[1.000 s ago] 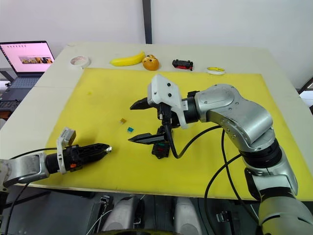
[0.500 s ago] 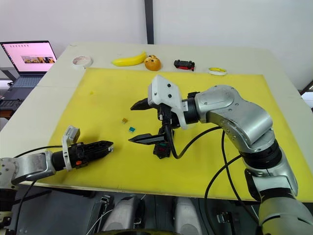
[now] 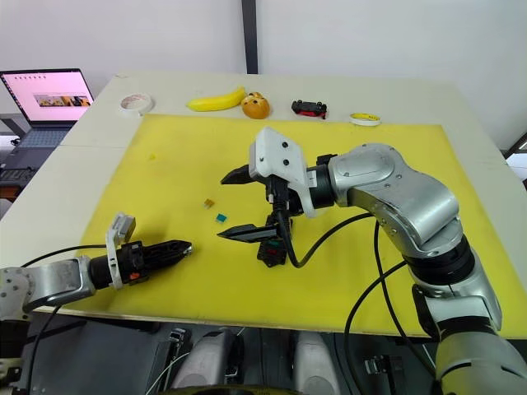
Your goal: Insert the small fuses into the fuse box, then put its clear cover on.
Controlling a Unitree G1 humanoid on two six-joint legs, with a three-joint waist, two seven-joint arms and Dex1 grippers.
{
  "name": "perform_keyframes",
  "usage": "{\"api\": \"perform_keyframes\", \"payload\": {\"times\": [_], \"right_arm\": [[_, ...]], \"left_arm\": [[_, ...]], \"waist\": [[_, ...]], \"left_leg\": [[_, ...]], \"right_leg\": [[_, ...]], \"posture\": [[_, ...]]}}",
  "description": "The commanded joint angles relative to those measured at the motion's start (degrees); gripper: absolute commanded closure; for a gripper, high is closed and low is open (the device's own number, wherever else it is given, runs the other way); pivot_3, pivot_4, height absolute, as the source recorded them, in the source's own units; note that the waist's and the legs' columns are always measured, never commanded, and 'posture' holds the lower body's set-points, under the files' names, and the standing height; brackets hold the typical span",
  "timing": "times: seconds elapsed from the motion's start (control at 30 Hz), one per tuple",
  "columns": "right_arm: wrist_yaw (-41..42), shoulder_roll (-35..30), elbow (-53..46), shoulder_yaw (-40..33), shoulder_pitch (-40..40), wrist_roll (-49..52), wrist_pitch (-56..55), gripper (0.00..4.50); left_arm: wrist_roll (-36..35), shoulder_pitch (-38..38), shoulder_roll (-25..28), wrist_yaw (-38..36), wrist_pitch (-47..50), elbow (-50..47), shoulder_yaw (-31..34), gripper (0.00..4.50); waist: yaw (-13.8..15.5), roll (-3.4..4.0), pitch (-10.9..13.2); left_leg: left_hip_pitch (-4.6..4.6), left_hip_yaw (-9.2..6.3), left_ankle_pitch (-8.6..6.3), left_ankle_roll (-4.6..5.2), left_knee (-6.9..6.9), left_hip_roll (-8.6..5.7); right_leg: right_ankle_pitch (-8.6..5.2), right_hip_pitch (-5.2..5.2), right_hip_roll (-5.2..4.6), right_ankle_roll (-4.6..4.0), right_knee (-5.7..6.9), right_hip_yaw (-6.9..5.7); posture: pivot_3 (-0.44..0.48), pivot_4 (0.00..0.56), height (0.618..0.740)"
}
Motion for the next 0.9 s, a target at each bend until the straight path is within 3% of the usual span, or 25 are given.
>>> {"api": "perform_keyframes", "payload": {"times": [0.03, 0.5, 0.6, 0.67, 0.9], "right_arm": [[0.38, -0.41, -1.84, -0.43, -0.38, -0.3, -1.27, 0.0], [1.24, -0.2, -1.32, 0.32, -0.53, -1.82, -2.64, 0.0], [1.39, -0.1, -1.24, 0.41, -0.49, -2.04, -2.8, 0.0], [1.5, -0.11, -1.18, 0.5, -0.47, -2.21, -2.95, 0.0], [1.84, -0.12, -0.95, 0.72, -0.5, -2.45, -3.5, 0.0]], "left_arm": [[4.44, 1.53, -0.41, -2.2, -1.01, -2.49, 0.3, 2.47], [10.84, 4.49, -1.79, -7.63, -2.01, -5.72, 1.7, 2.47], [11.91, 5.15, -1.74, -8.18, -2.07, -5.92, 2.21, 3.32], [12.3, 5.54, -1.65, -8.89, -1.87, -6.35, 2.46, 4.32], [15.71, 7.59, -1.31, -11.04, -2.2, -7.73, 3.01, 4.32]], "waist": [[-0.08, 0.0, 0.0], [-0.18, 0.02, 0.01], [-0.29, 0.02, 0.01], [-0.46, 0.02, 0.01], [-1.36, 0.09, 0.0]], "left_leg": [[0.0, 0.0, 0.0, -0.01, -0.01, 0.0], [-0.1, 0.02, -0.01, -0.02, -0.16, -0.01], [-0.11, 0.02, -0.01, -0.02, -0.17, -0.01], [-0.12, 0.03, -0.01, -0.02, -0.21, -0.01], [-0.13, 0.04, 0.0, -0.04, -0.36, -0.01]], "right_leg": [[0.0, -0.01, -0.01, 0.0, -0.01, 0.0], [-0.03, -0.18, -0.11, -0.04, -0.07, 0.01], [-0.03, -0.21, -0.12, -0.05, -0.07, 0.01], [-0.03, -0.25, -0.13, -0.05, -0.07, 0.01], [-0.04, -0.32, -0.13, -0.07, -0.07, 0.02]], "posture": [[0.0, 0.15, 0.737], [0.0, 0.15, 0.737], [0.0, 0.15, 0.737], [0.0, 0.15, 0.737], [0.0, 0.15, 0.737]]}}
